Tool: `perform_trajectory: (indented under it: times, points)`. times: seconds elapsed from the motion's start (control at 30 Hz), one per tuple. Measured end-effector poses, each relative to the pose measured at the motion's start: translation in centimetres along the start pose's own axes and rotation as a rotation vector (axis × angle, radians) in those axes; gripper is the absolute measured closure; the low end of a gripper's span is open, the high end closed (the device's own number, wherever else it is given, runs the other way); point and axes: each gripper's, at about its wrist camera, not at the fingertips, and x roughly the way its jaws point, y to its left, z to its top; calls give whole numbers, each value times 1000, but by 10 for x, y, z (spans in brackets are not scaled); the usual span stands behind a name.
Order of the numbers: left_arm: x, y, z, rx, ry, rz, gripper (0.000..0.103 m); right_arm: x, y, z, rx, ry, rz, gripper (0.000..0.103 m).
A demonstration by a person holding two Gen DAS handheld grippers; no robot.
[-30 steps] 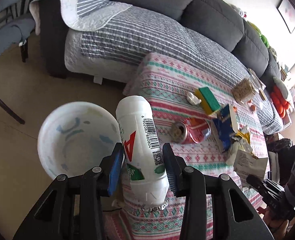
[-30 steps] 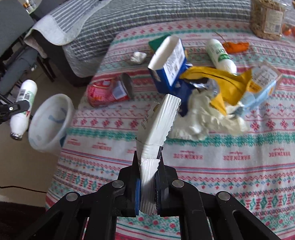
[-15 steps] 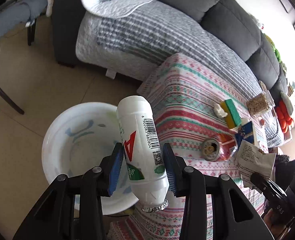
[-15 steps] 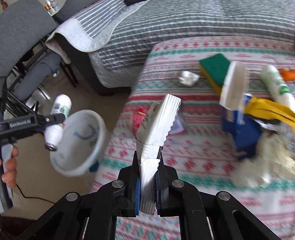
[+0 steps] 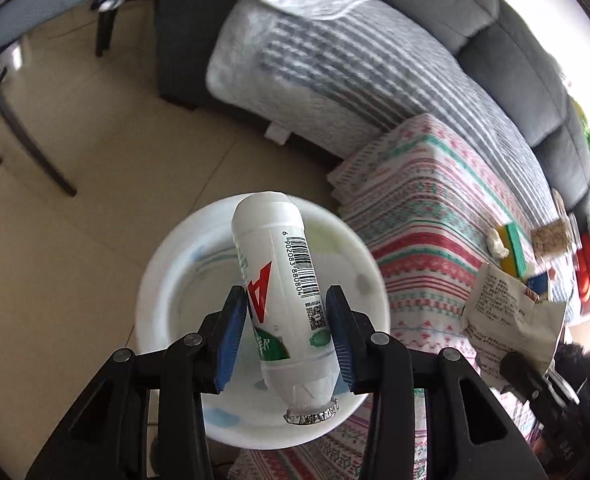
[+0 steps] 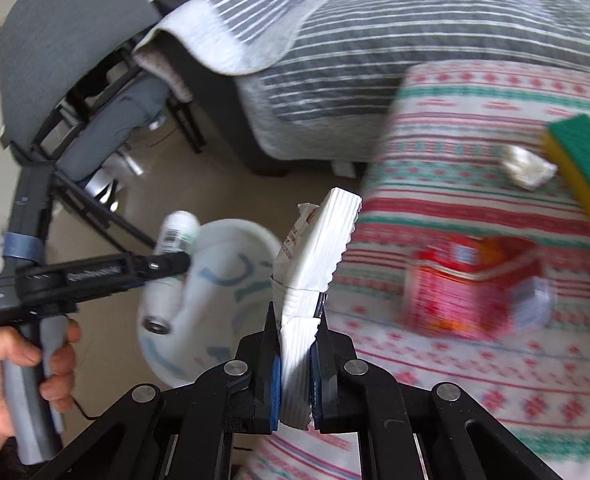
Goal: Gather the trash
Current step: 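Carry the white bottle to the bin and release it with the left tool, then grasp the crushed red can with the left tool while the right tool grasps the milk carton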
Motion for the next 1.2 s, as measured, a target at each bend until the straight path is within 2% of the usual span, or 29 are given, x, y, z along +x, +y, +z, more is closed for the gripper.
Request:
perform_trajectory:
  times: [0.03,0.07,0.1,0.17,0.33,0.5,0.7,0.83,0.87,0.9,0.93,1.1,1.2]
  points:
    - [-1,4,0,-14,4,9,59,5,5,2,-12,6,14,95]
    - [-3,7,-1,-21,-1,25,54,9,10,3,-21,12,26,95]
    - [-7,10,-1,-21,-11,49,40,15,14,3,-31,20,37,95]
    - [-18,15,-2,-18,-52,121,21,26,21,3,-50,38,46,95]
    - [-35,30,-6,5,-106,244,18,51,27,-2,-65,89,42,94]
    - [-40,45,-8,6,-98,260,17,73,34,-7,-74,132,35,94]
    - [-42,44,-13,30,-104,274,14,91,40,-10,-68,156,35,93]
    - [-44,41,-15,45,-108,284,11,92,43,-8,-66,149,44,86]
    - [-45,40,-16,51,-109,286,10,91,43,-7,-61,145,54,78]
    - [-46,39,-17,55,-110,288,10,89,43,-6,-54,140,60,53]
    - [-47,38,-18,60,-111,287,10,85,43,-4,-50,126,57,36]
    - [-50,26,-22,85,-106,279,9,60,46,1,-87,88,11,32]
    - [-52,14,-25,115,-107,272,9,40,42,3,-104,67,-54,21]
